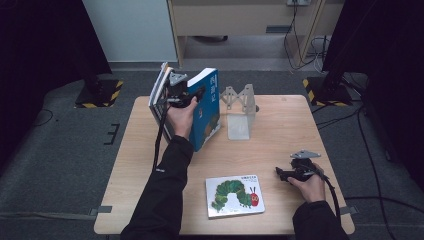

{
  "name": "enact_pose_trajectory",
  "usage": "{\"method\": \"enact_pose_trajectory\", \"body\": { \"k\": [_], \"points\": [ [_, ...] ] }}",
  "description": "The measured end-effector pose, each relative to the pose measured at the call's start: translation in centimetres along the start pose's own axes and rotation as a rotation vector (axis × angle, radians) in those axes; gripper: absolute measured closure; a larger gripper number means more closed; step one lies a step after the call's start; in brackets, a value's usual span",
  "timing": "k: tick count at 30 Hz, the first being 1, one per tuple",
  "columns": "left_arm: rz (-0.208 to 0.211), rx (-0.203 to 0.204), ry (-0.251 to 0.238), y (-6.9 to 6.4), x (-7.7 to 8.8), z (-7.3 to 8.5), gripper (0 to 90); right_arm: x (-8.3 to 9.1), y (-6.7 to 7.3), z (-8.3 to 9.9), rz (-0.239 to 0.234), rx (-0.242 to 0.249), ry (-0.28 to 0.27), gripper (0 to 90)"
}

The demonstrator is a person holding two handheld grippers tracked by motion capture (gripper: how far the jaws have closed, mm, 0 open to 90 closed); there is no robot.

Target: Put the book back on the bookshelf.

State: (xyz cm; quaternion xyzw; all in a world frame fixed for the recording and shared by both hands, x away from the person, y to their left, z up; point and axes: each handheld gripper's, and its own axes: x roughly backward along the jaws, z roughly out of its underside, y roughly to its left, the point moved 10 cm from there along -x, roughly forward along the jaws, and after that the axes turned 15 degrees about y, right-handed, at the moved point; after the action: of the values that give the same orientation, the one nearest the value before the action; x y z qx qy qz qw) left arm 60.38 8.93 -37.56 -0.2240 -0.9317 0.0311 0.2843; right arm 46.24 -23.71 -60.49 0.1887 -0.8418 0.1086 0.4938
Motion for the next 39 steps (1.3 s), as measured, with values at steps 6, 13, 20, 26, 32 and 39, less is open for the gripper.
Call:
{"method": "enact_pose_trajectory", "body": {
  "k": [6,13,20,26,32,39],
  "points": [
    [-0.021,-0.019,-0.004,-0.5,-1.2,0.2,60.4,0.0,0.0,0.0,-0.001,0.002,-0.001,19.8],
    [-0.015,-0.012,0.009,-0.8,-2.4,1.1,60.4,0.0,0.1,0.0,-0.002,0.010,-0.002,19.8],
    [-0.025,-0.031,-0.009,-0.9,-2.5,1.8,60.2,0.0,0.1,0.0,-0.007,0.011,0.001,19.8],
    [-0.044,-0.048,-0.022,-0.8,-1.8,2.6,59.7,0.0,0.1,0.0,-0.003,0.009,-0.002,19.8],
    [-0.053,-0.081,-0.001,-1.1,-0.8,3.8,59.2,0.0,0.1,0.0,-0.003,0.008,0.000,19.8],
    [-0.074,-0.074,-0.022,0.0,0.2,5.2,58.5,0.0,0.2,0.0,-0.004,0.008,0.002,19.6]
  ]
}}
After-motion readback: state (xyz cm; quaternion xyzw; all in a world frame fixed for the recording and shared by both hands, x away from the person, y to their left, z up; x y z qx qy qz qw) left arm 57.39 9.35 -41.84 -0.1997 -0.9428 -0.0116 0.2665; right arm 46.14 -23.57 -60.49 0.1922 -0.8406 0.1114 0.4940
